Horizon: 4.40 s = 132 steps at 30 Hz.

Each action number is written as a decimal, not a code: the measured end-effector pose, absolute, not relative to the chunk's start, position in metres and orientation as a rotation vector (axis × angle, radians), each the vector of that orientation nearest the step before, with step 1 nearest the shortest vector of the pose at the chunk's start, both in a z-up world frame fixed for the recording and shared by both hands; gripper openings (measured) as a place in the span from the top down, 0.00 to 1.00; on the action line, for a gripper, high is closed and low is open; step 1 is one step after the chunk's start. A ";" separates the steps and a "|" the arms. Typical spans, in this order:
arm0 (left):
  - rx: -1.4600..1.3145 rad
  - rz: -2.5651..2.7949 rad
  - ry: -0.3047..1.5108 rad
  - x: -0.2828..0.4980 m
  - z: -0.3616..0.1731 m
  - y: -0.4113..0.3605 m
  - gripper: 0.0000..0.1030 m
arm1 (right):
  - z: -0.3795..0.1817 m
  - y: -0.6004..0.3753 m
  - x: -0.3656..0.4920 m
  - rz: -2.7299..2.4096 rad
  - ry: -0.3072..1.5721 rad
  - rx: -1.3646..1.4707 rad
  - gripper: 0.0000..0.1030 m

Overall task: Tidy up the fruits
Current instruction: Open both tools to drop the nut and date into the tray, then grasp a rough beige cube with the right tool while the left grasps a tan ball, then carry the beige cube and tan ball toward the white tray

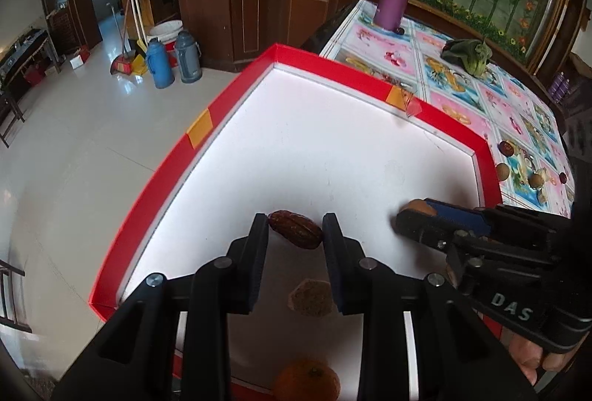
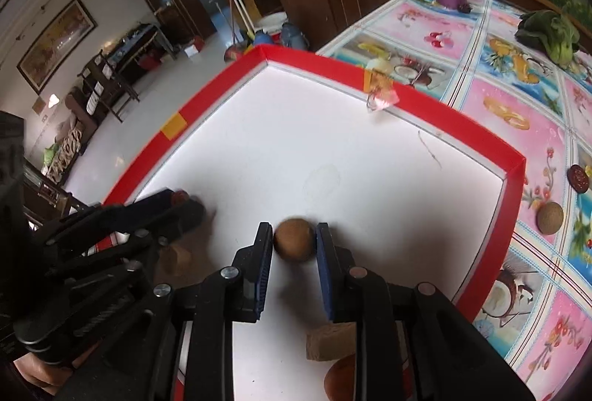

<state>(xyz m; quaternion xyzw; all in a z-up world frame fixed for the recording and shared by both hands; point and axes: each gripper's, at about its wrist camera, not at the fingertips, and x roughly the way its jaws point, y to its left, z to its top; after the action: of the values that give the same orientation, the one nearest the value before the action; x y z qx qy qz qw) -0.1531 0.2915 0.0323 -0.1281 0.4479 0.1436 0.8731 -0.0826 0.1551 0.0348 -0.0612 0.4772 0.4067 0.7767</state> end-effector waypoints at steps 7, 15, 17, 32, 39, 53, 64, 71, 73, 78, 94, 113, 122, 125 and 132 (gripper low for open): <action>-0.258 0.322 0.914 -0.163 0.043 0.285 0.41 | 0.056 0.127 -0.087 0.891 0.957 -0.050 0.48; -0.183 0.200 0.831 -0.175 0.076 0.219 0.33 | 0.081 0.057 -0.091 0.848 0.864 0.002 0.48; -0.155 0.133 0.834 -0.173 0.078 0.192 0.33 | 0.085 0.031 -0.093 0.816 0.842 0.008 0.48; -0.037 -0.116 0.922 -0.127 0.061 0.050 0.31 | 0.066 -0.129 -0.078 0.515 0.841 0.031 0.45; 0.000 -0.101 0.958 -0.098 0.049 0.026 0.31 | 0.043 -0.144 -0.049 0.469 0.873 0.021 0.45; 0.055 -0.123 0.974 -0.044 0.043 0.003 0.31 | 0.024 -0.154 -0.026 0.426 0.901 0.031 0.75; 0.024 -0.178 1.025 -0.002 0.022 -0.032 0.52 | 0.027 -0.185 -0.019 0.355 0.916 0.165 0.74; 0.016 -0.169 1.033 0.010 0.017 -0.035 0.63 | 0.026 -0.185 -0.018 0.376 0.935 0.188 0.74; 0.019 -0.181 1.030 0.012 0.016 -0.037 0.69 | 0.026 -0.185 -0.017 0.381 0.941 0.190 0.74; 0.033 -0.191 1.010 0.012 0.016 -0.041 0.74 | 0.023 -0.185 -0.016 0.383 0.954 0.191 0.74; -0.015 -0.201 0.891 -0.060 0.061 -0.016 0.75 | 0.045 -0.178 -0.031 0.459 0.799 0.198 0.74; -0.188 0.073 0.719 -0.182 0.102 0.157 0.74 | 0.087 -0.012 -0.061 0.780 0.842 0.125 0.75; -0.204 0.302 0.703 -0.189 0.099 0.262 0.74 | 0.082 0.093 -0.088 0.928 0.889 0.005 0.75; -0.218 0.322 0.729 -0.179 0.092 0.282 0.74 | 0.077 0.117 -0.098 0.967 0.911 -0.029 0.75; -0.273 0.313 0.844 -0.163 0.057 0.309 0.74 | 0.052 0.152 -0.115 0.999 0.972 -0.117 0.75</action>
<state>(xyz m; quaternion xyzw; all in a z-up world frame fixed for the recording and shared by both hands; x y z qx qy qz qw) -0.1629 0.3086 0.0569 -0.1314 0.4066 0.1508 0.8915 -0.1152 0.1524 0.0519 -0.0541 0.4473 0.4596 0.7653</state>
